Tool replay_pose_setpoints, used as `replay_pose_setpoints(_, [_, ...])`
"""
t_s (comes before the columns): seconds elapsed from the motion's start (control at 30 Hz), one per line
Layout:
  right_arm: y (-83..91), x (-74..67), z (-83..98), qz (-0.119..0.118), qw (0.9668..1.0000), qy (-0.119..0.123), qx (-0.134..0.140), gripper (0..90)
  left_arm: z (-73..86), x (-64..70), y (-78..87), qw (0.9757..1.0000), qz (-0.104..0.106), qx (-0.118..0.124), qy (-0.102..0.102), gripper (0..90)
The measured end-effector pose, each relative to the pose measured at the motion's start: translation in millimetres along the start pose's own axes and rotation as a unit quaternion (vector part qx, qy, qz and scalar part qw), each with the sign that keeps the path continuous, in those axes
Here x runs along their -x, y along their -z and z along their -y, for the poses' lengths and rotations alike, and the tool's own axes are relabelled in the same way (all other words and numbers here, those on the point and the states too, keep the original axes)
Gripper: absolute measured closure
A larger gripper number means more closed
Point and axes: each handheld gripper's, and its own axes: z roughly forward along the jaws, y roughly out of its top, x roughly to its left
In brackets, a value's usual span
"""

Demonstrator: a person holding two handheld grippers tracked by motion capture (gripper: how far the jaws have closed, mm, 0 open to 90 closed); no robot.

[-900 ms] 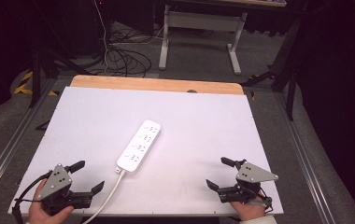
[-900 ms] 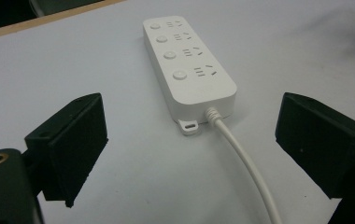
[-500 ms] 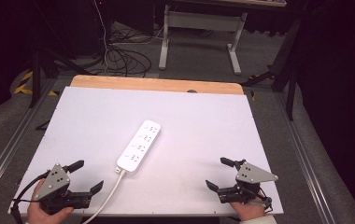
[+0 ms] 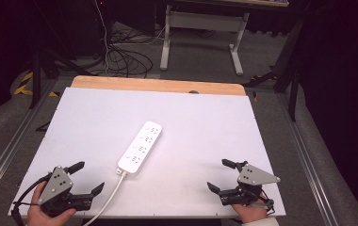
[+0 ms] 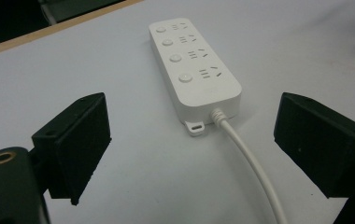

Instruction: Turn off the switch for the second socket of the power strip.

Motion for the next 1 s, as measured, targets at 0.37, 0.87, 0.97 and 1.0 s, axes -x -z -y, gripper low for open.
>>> replay_pose_setpoints(0.37, [-1.3, -0.9, -0.4, -0.002, 1.0000, 0.002, -0.003, 10.3, -15.2, 1.0, -7.4, 0.9998, 0.008, -0.015, 0.001, 20.1])
replay_pose_setpoints(0.87, [-2.8, -1.1, 0.2, -0.009, 0.9999, 0.000, -0.005, 10.4, -45.7, -1.6, -25.0, 0.9997, 0.017, -0.020, 0.000, 21.6])
replay_pose_setpoints(0.97, [-3.1, -1.1, 0.4, -0.008, 0.9999, 0.000, -0.006, 10.3, -51.7, -2.7, -28.9, 0.9996, 0.020, -0.019, -0.001, 24.9])
replay_pose_setpoints(1.0, [-3.1, -1.1, 0.4, -0.008, 0.9999, 0.000, -0.006, 10.3, -53.5, -3.1, -30.3, 0.9996, 0.023, -0.019, 0.001, 25.1])
